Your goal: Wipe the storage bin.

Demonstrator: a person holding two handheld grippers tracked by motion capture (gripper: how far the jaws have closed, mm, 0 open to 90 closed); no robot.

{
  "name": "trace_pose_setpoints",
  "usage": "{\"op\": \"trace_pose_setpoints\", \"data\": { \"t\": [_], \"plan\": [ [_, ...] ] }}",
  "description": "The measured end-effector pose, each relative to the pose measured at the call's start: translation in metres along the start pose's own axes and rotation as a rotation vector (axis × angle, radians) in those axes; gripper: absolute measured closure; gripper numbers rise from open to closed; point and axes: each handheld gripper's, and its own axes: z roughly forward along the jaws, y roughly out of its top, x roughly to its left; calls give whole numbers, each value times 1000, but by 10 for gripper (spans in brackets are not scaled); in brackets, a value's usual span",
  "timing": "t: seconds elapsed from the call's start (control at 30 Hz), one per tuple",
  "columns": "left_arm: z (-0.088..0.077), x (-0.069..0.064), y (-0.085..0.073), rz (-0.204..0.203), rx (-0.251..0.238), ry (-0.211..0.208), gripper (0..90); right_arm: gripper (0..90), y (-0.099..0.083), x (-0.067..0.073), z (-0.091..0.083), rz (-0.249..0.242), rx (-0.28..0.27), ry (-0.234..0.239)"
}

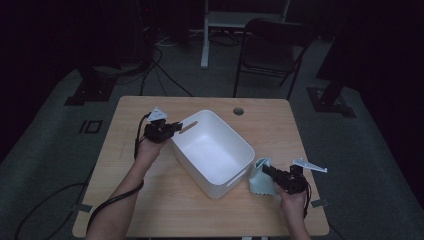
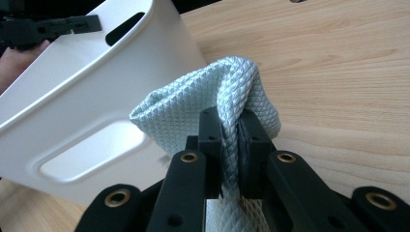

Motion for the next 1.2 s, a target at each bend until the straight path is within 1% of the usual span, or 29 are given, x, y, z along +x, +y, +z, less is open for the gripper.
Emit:
{"op": "trace_pose_setpoints", "data": {
  "t": [0.07, 0.1, 0.13, 0.17, 0.2, 0.23, 0.3, 0.37, 0.47, 0.5, 0.57, 0.6, 0.67, 0.7, 0.77, 0.87, 0.97, 1.07, 1.13, 1.2],
  "plan": [
    [-6, 1, -3, -23, 4, 18, 861, 827, 0, 0, 0, 1, 0, 1],
    [-9, 1, -4, -28, 3, 32, 862, 828, 0, 0, 0, -1, 0, 4],
    [-11, 1, -5, -30, 2, 32, 861, 828, 0, 1, 1, -3, 1, 4],
    [-13, 1, -7, -21, -2, 35, 860, 828, 0, 1, 1, -4, 4, 5],
    [-16, 1, -9, -23, -5, 40, 860, 828, 0, 2, 2, -6, 5, 6],
    [-18, 1, -10, -33, -7, 41, 859, 828, 0, 2, 2, -6, 5, 6],
    [-22, -1, -13, -41, -11, 57, 859, 828, 0, 3, 3, -6, 8, 8],
    [-25, -1, -15, -48, -11, 55, 852, 828, -1, 4, 4, -9, 12, 12],
    [-32, -2, -19, -45, -19, 39, 836, 828, 1, 7, 2, -14, 9, 23],
    [-33, -2, -20, -43, -19, 35, 829, 828, 1, 9, 2, -18, 8, 32],
    [-35, -2, -22, -54, -23, 27, 805, 828, 2, 13, 1, -31, 9, 44],
    [-36, -2, -23, -52, -26, 28, 803, 828, 3, 15, 1, -35, 9, 54],
    [-36, -3, -23, -55, -26, 34, 804, 828, 7, 21, 0, -52, 2, 77],
    [-36, -4, -23, -49, -24, 39, 804, 828, 9, 24, -1, -57, -2, 92],
    [-34, -6, -22, -38, -20, 55, 806, 828, 15, 31, -1, -84, -6, 115],
    [-32, -8, -21, -31, -15, 80, 829, 828, 22, 39, 1, -109, -16, 135],
    [-31, -9, -20, -24, -11, 90, 845, 828, 26, 42, 9, -124, -10, 134],
    [-30, -9, -20, -21, -15, 74, 847, 828, 29, 43, 18, -129, -5, 125],
    [-29, -8, -20, -27, -20, 66, 850, 828, 28, 45, 24, -142, 0, 115],
    [-29, -8, -20, -31, -23, 60, 848, 828, 26, 44, 27, -133, 5, 110]
  ]
}}
